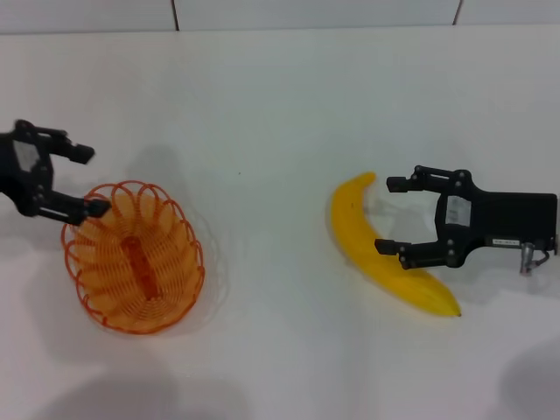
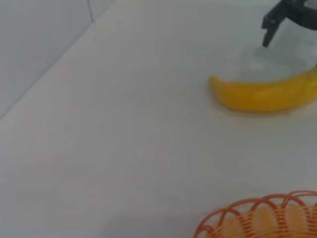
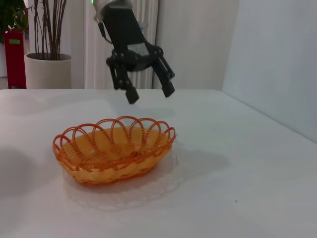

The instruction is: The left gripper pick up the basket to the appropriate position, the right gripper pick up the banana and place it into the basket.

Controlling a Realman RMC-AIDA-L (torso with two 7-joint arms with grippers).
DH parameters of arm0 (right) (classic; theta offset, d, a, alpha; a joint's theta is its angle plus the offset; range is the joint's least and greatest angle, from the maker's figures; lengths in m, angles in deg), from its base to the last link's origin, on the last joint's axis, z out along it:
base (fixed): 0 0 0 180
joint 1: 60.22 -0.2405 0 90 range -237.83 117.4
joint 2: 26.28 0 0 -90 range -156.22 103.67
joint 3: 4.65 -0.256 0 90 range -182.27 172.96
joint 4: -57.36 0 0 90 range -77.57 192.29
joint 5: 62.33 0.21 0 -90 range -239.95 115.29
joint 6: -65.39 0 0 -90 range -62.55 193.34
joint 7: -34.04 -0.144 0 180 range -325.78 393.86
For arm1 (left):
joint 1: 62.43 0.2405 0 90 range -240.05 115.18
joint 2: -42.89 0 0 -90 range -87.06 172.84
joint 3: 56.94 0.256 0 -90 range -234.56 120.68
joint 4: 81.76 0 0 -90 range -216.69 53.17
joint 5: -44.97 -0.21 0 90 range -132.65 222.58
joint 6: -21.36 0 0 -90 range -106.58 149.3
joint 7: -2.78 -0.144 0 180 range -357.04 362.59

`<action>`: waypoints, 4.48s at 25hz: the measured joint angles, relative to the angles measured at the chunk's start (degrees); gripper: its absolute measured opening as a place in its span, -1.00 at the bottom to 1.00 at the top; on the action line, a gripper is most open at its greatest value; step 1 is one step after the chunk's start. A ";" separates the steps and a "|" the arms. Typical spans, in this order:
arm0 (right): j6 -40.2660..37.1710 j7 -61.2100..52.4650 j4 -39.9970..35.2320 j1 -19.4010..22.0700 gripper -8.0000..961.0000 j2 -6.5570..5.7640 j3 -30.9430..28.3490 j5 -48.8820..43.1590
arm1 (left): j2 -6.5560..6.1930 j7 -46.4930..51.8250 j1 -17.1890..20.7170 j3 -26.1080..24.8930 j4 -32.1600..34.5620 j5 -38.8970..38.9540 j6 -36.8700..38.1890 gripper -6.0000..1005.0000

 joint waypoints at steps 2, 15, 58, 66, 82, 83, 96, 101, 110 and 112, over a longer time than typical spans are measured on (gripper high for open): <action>0.10 0.00 0.12 -0.11 0.86 0.01 0.01 0.00 | 0.17 -1.11 -0.74 0.00 -1.85 -0.31 -1.18 0.47; 0.26 0.00 0.19 -0.48 0.85 0.21 0.01 0.00 | 2.85 -2.00 -5.84 -0.01 -11.31 -7.84 -13.86 0.41; 0.25 -0.45 0.14 -0.15 0.85 0.21 0.01 0.01 | 4.92 1.18 -6.71 0.08 -8.79 -11.47 -13.96 -0.84; 0.22 -0.45 0.06 0.35 0.86 0.02 -0.02 0.20 | 5.78 5.07 -0.70 -1.09 0.89 -0.88 -0.14 -0.85; 0.26 -0.45 0.19 -0.26 0.85 0.21 -0.20 0.47 | 5.85 28.79 -1.82 0.73 -5.85 3.02 -14.25 -0.87; 0.26 -0.44 0.19 -0.30 0.85 0.21 -0.22 0.49 | 5.85 29.30 -2.53 0.77 -7.46 3.07 -15.37 -0.87; 0.26 -0.44 0.16 -1.24 0.86 0.66 -0.27 0.59 | 5.92 31.62 -6.93 0.96 -17.82 0.90 -26.29 -0.84; 0.29 -0.31 0.17 -1.24 0.85 0.66 -0.35 0.63 | 6.09 31.82 -6.97 0.92 -18.09 2.06 -26.32 -0.83; 0.31 -0.21 0.18 -1.24 0.86 0.65 -0.51 0.71 | 6.12 31.05 -5.46 0.96 -20.39 6.98 -26.00 -0.81; 0.31 -0.17 0.18 -1.24 0.86 0.65 -0.52 0.71 | 6.02 31.01 -5.17 0.96 -20.41 7.14 -26.21 -0.80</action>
